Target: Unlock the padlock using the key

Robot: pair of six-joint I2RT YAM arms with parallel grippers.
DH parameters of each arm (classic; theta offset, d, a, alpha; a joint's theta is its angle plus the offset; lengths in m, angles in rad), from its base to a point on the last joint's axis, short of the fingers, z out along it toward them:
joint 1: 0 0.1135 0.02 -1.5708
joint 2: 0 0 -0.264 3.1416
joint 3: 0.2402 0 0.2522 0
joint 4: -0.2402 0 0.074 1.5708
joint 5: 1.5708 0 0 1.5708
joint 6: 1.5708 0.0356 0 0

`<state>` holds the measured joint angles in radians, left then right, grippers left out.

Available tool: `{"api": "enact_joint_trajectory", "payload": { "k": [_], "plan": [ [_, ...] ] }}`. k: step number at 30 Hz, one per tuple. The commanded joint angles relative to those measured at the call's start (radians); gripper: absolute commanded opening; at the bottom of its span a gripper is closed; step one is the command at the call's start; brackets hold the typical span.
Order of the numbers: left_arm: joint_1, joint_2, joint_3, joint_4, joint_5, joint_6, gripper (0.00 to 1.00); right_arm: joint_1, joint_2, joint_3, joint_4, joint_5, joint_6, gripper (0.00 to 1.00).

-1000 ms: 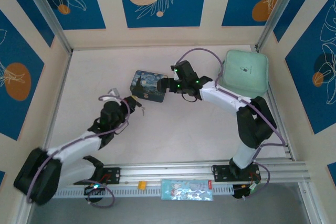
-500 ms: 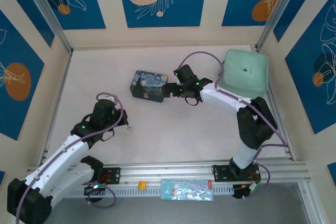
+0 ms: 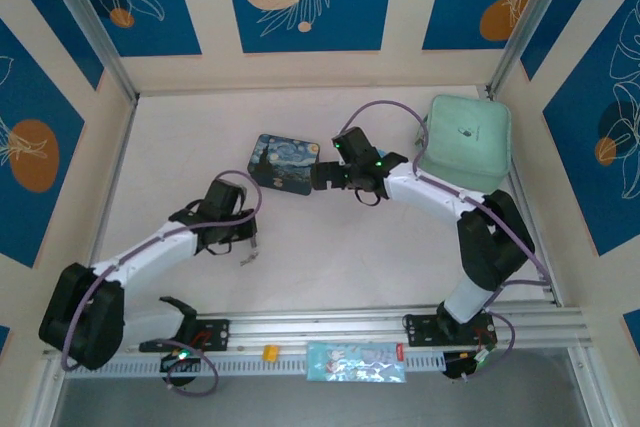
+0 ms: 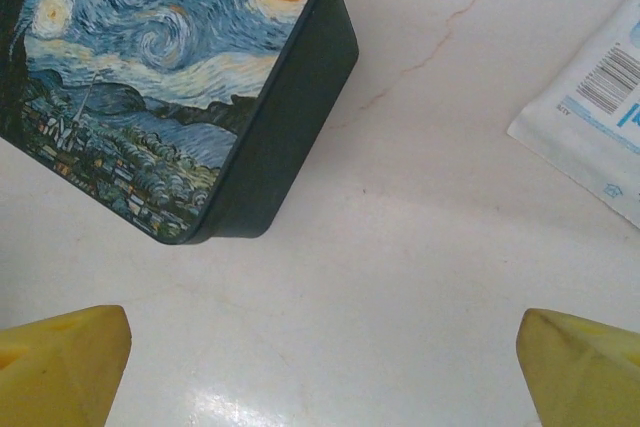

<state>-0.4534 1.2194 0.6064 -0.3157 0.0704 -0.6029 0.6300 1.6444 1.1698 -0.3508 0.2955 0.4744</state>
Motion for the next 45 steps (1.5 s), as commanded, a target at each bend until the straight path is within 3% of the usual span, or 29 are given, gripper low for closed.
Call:
{"api": "enact_joint_trajectory", "payload": {
  "k": [1, 7, 14, 22, 32, 39, 45],
  "plan": [
    [0.010, 0.045, 0.013, 0.120, -0.018, 0.001, 0.00, -0.017, -0.042, -0.032, 0.020, 0.025, -0.030, 0.99],
    [0.010, 0.098, -0.014, 0.184, -0.039, -0.019, 0.01, -0.059, -0.076, -0.088, 0.093, 0.103, -0.169, 0.99],
    [0.013, 0.113, -0.032, 0.193, -0.085, -0.016, 0.15, -0.156, -0.151, -0.204, 0.260, 0.142, -0.402, 0.99],
    [0.018, 0.138, -0.017, 0.200, -0.091, -0.015, 0.24, -0.348, -0.221, -0.385, 0.471, 0.075, -0.399, 0.99],
    [0.053, -0.015, -0.012, 0.157, -0.219, 0.004, 0.61, -0.476, -0.216, -0.550, 0.710, -0.054, -0.457, 0.99],
    [0.113, -0.102, 0.005, 0.176, -0.305, 0.068, 0.77, -0.526, -0.178, -0.635, 0.918, -0.106, -0.465, 0.99],
    [0.163, -0.123, 0.012, 0.199, -0.403, 0.154, 0.83, -0.603, -0.154, -0.661, 0.976, -0.222, -0.414, 0.99]
  ]
}}
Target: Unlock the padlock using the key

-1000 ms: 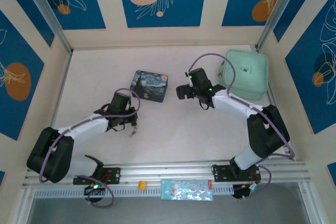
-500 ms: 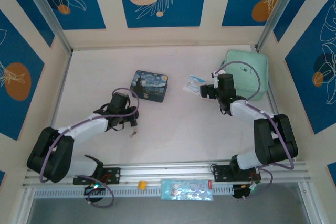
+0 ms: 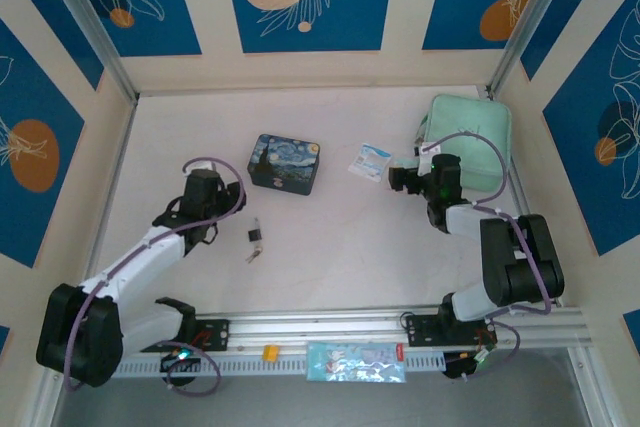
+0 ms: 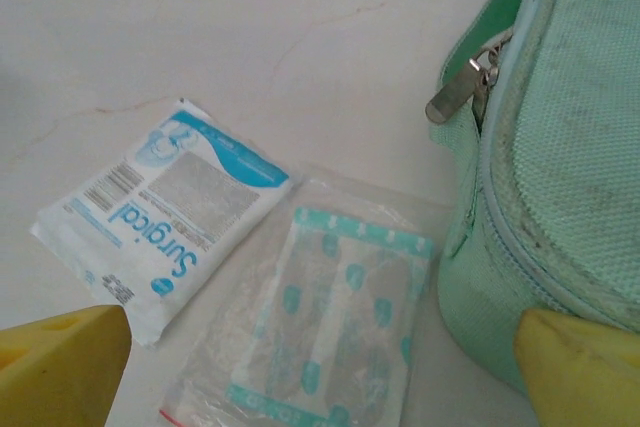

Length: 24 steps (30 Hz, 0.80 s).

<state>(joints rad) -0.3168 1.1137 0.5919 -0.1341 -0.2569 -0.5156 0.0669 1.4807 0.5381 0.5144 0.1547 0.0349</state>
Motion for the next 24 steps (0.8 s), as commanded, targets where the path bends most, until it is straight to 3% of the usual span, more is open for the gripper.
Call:
{"api": "enact_joint_trajectory", "payload": {
  "k": [1, 6, 14, 18, 22, 24],
  "plan": [
    [0.035, -0.015, 0.026, 0.028, -0.080, 0.084, 0.84, -0.059, 0.015, -0.047, 0.144, -0.108, 0.041, 0.99],
    [0.071, 0.012, 0.015, 0.098, -0.148, 0.189, 0.88, -0.083, 0.042, -0.116, 0.285, -0.139, 0.062, 0.99],
    [0.109, 0.052, -0.053, 0.293, -0.273, 0.339, 0.90, -0.079, 0.040, -0.117, 0.282, -0.130, 0.059, 0.99],
    [0.117, 0.085, -0.149, 0.532, -0.328, 0.453, 0.90, -0.075, 0.041, -0.116, 0.282, -0.120, 0.057, 0.99],
    [0.141, 0.182, -0.243, 0.791, -0.310, 0.479, 0.92, -0.076, 0.041, -0.116, 0.283, -0.122, 0.057, 0.99],
    [0.155, 0.210, -0.225, 0.798, -0.259, 0.491, 0.92, -0.075, 0.041, -0.117, 0.282, -0.121, 0.057, 0.99]
  ]
}}
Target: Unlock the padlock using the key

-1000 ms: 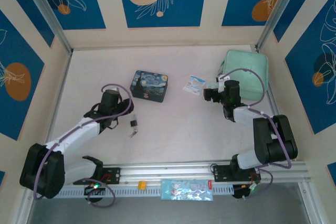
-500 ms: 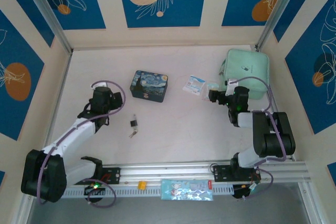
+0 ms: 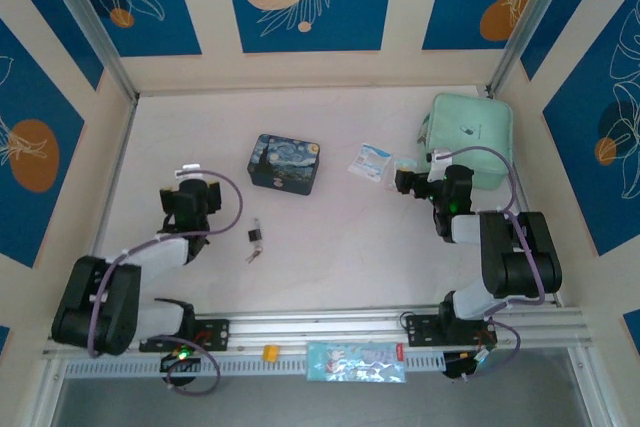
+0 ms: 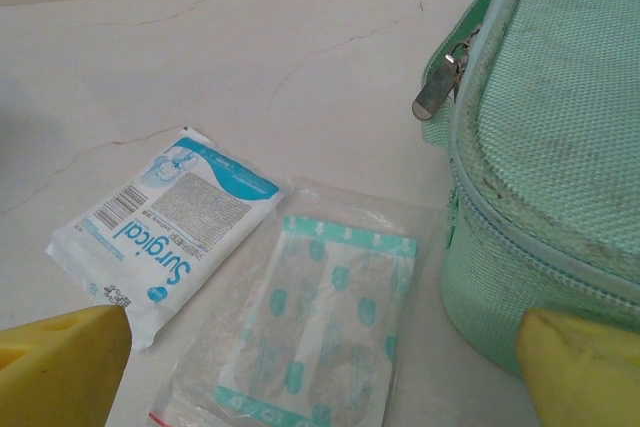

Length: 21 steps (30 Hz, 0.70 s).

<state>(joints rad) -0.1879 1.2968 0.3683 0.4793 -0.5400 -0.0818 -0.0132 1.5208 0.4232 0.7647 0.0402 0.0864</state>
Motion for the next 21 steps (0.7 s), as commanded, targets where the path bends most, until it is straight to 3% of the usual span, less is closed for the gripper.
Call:
{"api": "enact_joint_trajectory", "payload": {
  "k": [1, 6, 8, 12, 14, 16, 18, 21],
  "plan": [
    [0.031, 0.049, -0.004, 0.236, 0.044, 0.072, 0.92, 0.005, 0.001, -0.001, 0.032, -0.008, 0.006, 0.99],
    [0.074, 0.213, -0.056, 0.565, 0.218, 0.103, 0.93, 0.004, 0.001, 0.000, 0.030, -0.011, 0.007, 0.99],
    [0.076, 0.183, -0.040, 0.467, 0.265, 0.096, 0.93, 0.002, 0.001, 0.000, 0.031, -0.012, 0.007, 0.99],
    [0.085, 0.295, -0.075, 0.670, 0.289, 0.112, 0.94, 0.004, 0.001, 0.000, 0.031, -0.011, 0.007, 0.99],
    [0.087, 0.248, -0.071, 0.574, 0.299, 0.094, 0.94, 0.004, 0.001, 0.001, 0.030, -0.011, 0.007, 0.99],
    [0.087, 0.281, -0.077, 0.649, 0.293, 0.107, 0.94, 0.002, 0.001, 0.000, 0.031, -0.012, 0.008, 0.99],
    [0.087, 0.268, -0.074, 0.616, 0.292, 0.100, 1.00, 0.002, 0.001, 0.000, 0.031, -0.013, 0.009, 0.99],
    [0.087, 0.270, -0.074, 0.621, 0.290, 0.101, 1.00, 0.003, 0.001, -0.001, 0.032, -0.013, 0.007, 0.99]
  ]
}}
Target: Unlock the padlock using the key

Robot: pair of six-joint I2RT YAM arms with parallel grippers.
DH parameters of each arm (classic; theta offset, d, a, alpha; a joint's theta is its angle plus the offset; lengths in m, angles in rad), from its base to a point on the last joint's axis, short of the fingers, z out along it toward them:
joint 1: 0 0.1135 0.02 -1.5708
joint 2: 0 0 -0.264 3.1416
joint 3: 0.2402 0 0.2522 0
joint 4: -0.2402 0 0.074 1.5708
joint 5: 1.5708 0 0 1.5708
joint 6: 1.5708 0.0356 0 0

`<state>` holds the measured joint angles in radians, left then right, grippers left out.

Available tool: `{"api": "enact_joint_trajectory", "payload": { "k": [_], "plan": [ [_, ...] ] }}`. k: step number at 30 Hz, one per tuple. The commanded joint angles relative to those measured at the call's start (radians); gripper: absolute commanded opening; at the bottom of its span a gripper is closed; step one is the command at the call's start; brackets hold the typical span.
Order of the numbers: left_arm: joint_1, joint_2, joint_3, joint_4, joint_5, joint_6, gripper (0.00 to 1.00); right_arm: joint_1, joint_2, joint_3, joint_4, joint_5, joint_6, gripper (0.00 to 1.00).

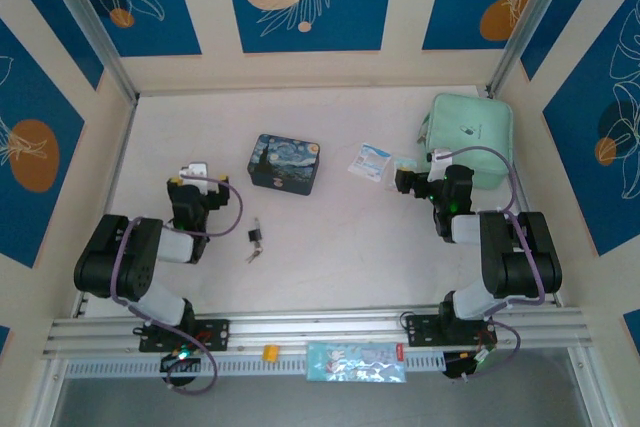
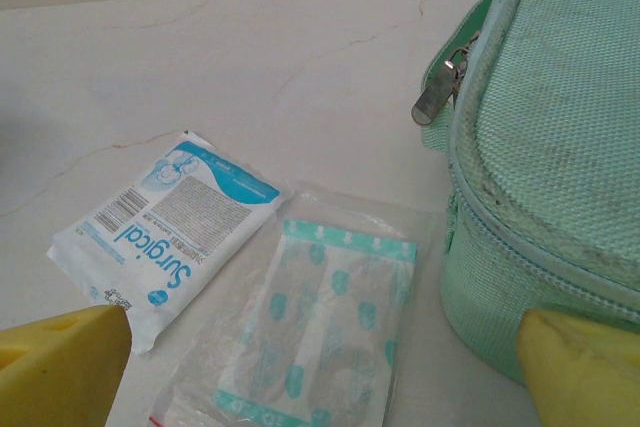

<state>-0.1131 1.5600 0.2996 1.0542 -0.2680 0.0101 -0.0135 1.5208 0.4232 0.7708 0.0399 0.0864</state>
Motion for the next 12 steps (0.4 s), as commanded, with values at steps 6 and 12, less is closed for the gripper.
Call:
{"api": "enact_joint_trajectory", "payload": {
  "k": [6, 12],
  "plan": [
    [0.012, 0.009, -0.008, 0.055, 0.009, 0.007, 1.00, 0.001, 0.001, 0.003, 0.020, -0.003, 0.012, 0.99],
    [0.012, 0.009, -0.008, 0.058, 0.007, 0.008, 1.00, 0.010, -0.001, 0.002, 0.019, 0.029, 0.014, 0.99]
  ]
}}
